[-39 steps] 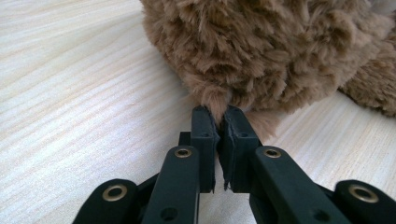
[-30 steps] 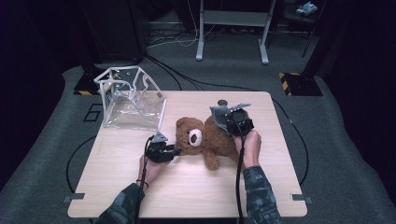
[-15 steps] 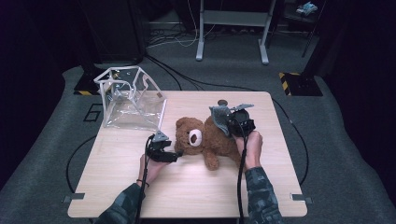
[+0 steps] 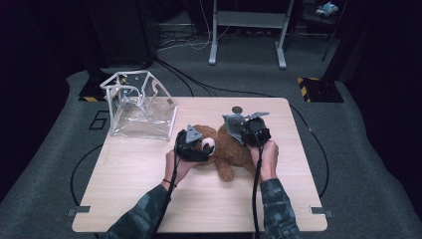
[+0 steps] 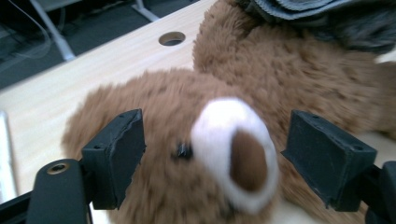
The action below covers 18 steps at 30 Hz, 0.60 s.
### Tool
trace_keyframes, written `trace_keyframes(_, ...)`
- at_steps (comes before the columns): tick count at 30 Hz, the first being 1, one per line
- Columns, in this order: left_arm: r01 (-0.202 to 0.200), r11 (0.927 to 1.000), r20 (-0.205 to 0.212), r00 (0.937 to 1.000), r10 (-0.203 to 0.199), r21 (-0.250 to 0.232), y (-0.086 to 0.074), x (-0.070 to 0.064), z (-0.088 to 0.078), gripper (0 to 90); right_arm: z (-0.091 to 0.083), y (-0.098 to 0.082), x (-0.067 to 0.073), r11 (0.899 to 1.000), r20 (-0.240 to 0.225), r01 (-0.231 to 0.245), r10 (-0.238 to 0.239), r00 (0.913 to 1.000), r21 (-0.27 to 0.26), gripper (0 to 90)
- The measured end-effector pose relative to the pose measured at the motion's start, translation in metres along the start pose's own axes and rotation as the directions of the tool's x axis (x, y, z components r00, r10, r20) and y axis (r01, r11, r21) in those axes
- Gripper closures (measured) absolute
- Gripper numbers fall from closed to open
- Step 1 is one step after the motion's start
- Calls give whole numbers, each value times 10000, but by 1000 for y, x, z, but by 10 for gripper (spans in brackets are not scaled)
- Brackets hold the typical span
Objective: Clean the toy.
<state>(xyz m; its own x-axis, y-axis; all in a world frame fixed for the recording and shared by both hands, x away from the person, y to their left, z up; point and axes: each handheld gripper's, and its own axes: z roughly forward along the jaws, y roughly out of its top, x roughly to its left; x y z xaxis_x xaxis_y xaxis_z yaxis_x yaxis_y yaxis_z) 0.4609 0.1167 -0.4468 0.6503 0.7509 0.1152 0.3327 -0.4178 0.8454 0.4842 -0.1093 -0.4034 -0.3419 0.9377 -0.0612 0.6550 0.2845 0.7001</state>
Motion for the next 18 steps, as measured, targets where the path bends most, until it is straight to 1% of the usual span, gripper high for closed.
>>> trace_keyframes(1,-112,9998,-208,9997,115,142,1,-2,5,216,-1,0,-1,10000,-34,-4,4,10000,3,772)
trace_keyframes(2,-141,9994,-231,9996,149,305,0,-3,10,266,-4,0,-2,10000,-121,57,-56,9999,32,771)
trace_keyframes(3,-154,9993,-422,9990,169,355,-3,-4,15,266,-4,0,-2,10000,-121,57,-56,9999,32,771)
trace_keyframes(4,-200,9992,-494,9985,217,342,-6,-4,17,296,-6,0,-3,10000,-160,96,-97,9998,-17,770)
trace_keyframes(5,-88,9997,-422,9991,98,238,-10,-2,18,334,-10,0,-5,9999,-232,20,-24,9997,-168,770)
trace_keyframes(6,150,9999,-328,9994,-147,80,-13,1,19,371,-15,1,-7,9993,-238,-4,-5,9997,-361,770)
trace_keyframes(8,300,9996,-228,9993,-300,-10,-17,2,21,421,-24,4,-8,9970,-61,-56,51,10000,-770,772)
trace_keyframes(9,302,9995,-164,9994,-302,-7,-19,2,21,436,-27,6,-6,9968,-95,-4,-4,10000,-794,772)
trace_keyframes(10,176,9998,-251,9995,-176,-20,-20,0,21,449,-29,9,-3,9963,-245,50,-72,9997,-860,772)
trace_keyframes(11,52,10000,-297,9995,-53,-22,-21,-2,22,459,-28,12,3,9952,-556,308,-360,9978,-924,772)
trace_keyframes(12,81,10000,-294,9995,-82,-16,-22,-4,22,470,-17,17,23,9918,-1209,1056,-1137,9861,-714,772)
trace_keyframes(13,33,9999,-372,9993,-36,-98,-23,-5,22,473,-8,20,36,9880,-1191,1492,-1529,9810,-393,772)
trace_keyframes(14,66,9999,-352,9994,-69,-80,-23,-5,22,473,-8,20,36,9880,-1191,1492,-1529,9810,-393,772)
trace_keyframes(15,108,9999,-310,9995,-111,-91,-24,-4,21,476,2,23,47,9803,-1108,1974,-1966,9742,-36,772)
trace_keyframes(16,232,9997,-235,9994,-235,-115,-26,-2,21,479,23,26,59,9639,-765,2626,-2589,9629,428,775)
trace_keyframes(17,232,9997,-235,9994,-235,-115,-26,-2,21,480,23,26,59,9639,-765,2626,-2589,9629,428,775)
trace_keyframes(18,294,9995,-199,9994,-297,-148,-27,-1,20,481,32,27,57,9606,-398,2712,-2692,9623,608,779)
